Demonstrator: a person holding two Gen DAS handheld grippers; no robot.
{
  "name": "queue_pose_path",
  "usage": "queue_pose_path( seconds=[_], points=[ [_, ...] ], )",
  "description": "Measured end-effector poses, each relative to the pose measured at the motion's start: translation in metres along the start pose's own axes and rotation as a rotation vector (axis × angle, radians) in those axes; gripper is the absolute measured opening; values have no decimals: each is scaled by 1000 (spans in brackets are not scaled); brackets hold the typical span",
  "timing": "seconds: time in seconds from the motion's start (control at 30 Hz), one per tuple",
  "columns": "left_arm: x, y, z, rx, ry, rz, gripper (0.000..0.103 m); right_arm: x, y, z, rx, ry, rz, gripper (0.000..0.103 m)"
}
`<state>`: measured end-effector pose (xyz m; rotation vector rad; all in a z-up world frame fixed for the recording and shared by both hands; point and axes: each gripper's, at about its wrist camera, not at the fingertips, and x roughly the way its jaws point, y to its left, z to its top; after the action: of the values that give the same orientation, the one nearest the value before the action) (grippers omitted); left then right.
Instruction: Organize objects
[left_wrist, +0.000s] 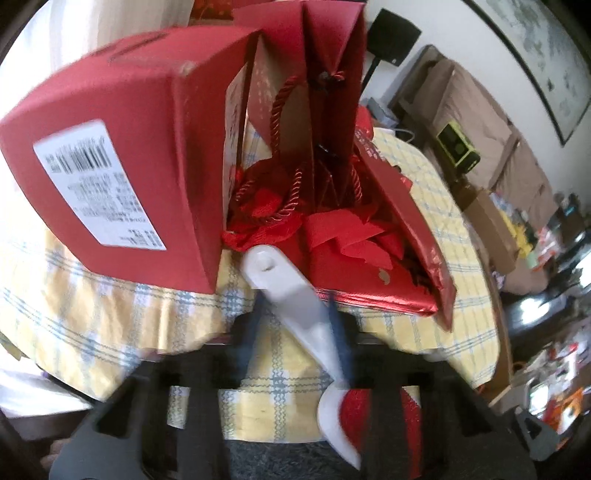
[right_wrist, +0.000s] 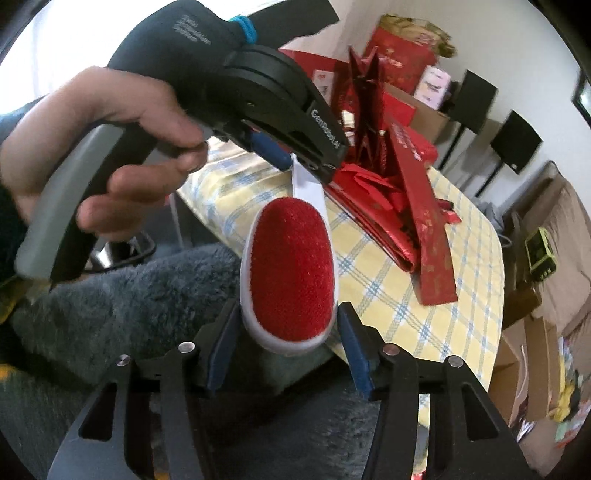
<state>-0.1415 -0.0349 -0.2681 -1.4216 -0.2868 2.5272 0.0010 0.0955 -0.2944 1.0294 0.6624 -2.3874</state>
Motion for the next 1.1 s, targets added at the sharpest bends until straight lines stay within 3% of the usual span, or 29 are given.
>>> queue_pose_path(
  seconds=[0.07, 0.3, 0.33, 0.43, 0.5, 0.6, 0.67, 0.8, 0.87, 1.1],
  points=[
    [-3, -2, 1, 20, -11, 30, 9, 3, 2, 2, 7, 12, -8, 62],
    [-1, 3, 3, -21, -1, -4, 10, 8, 2, 3, 73, 22, -4, 57],
    [0, 4, 3, -31, 2, -5, 13, 8, 6, 3, 52, 18, -26, 57],
    [3, 5, 4, -51, 18, -11, 36, 7, 20, 4, 16, 11, -100, 57],
    [3, 6, 3, -59, 13, -15, 37, 5, 34, 6, -22, 1, -146, 57],
    [4, 9, 5, -69, 12, -14, 41, 0, 45, 6, -55, -17, -128, 56],
    [7, 15, 6, -100, 27, -7, 52, -6, 53, 6, -88, -47, -99, 56],
    [12, 16, 5, -88, 37, -6, 50, -4, 60, 4, -121, -38, -115, 56],
    [12, 14, 5, -63, 29, 40, 37, -3, 57, 2, -108, -35, -106, 56],
    [3, 14, 4, -86, -4, 24, 33, 2, 54, 1, -89, -7, -90, 56]
  ],
)
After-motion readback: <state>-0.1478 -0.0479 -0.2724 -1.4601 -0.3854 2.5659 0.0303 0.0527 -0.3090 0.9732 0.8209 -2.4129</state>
